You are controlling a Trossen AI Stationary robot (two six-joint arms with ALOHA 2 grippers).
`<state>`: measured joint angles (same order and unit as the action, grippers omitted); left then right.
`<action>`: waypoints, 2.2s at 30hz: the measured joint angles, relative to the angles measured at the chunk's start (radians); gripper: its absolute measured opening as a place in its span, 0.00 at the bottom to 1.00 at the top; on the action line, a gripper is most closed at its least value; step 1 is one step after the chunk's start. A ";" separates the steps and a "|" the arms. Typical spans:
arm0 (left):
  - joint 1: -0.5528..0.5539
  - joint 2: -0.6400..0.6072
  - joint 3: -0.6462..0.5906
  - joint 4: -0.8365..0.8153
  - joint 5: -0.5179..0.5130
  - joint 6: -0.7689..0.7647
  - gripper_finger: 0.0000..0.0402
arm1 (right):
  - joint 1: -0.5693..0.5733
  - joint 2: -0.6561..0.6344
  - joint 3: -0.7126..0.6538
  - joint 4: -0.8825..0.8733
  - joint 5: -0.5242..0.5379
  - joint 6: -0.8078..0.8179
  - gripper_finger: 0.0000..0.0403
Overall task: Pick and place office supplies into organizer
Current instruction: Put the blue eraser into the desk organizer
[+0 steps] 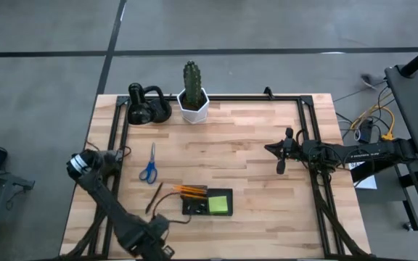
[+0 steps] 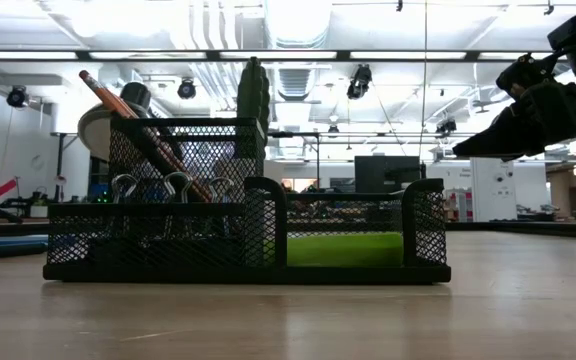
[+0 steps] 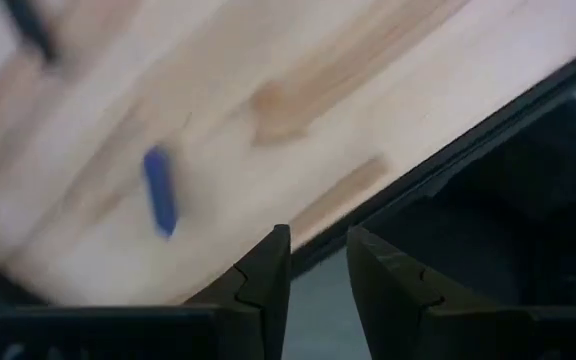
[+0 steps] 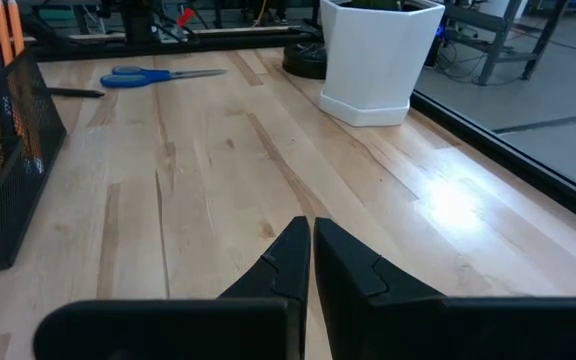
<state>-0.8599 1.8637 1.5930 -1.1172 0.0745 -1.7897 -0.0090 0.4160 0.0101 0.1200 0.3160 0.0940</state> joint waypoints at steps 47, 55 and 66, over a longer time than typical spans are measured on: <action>-0.090 0.000 -0.292 0.112 0.047 -0.269 0.21 | 0.000 0.000 0.000 -0.005 0.000 0.000 0.02; -0.092 0.001 -0.363 0.180 0.045 -0.271 0.21 | 0.000 0.000 0.000 -0.006 0.000 0.000 0.02; -0.091 -0.001 -0.394 0.253 0.046 -0.271 0.21 | 0.000 0.000 0.000 -0.010 0.000 0.000 0.02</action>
<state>-0.9512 1.8629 1.1988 -0.8641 0.1204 -2.0611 -0.0093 0.4159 0.0101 0.1101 0.3161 0.0937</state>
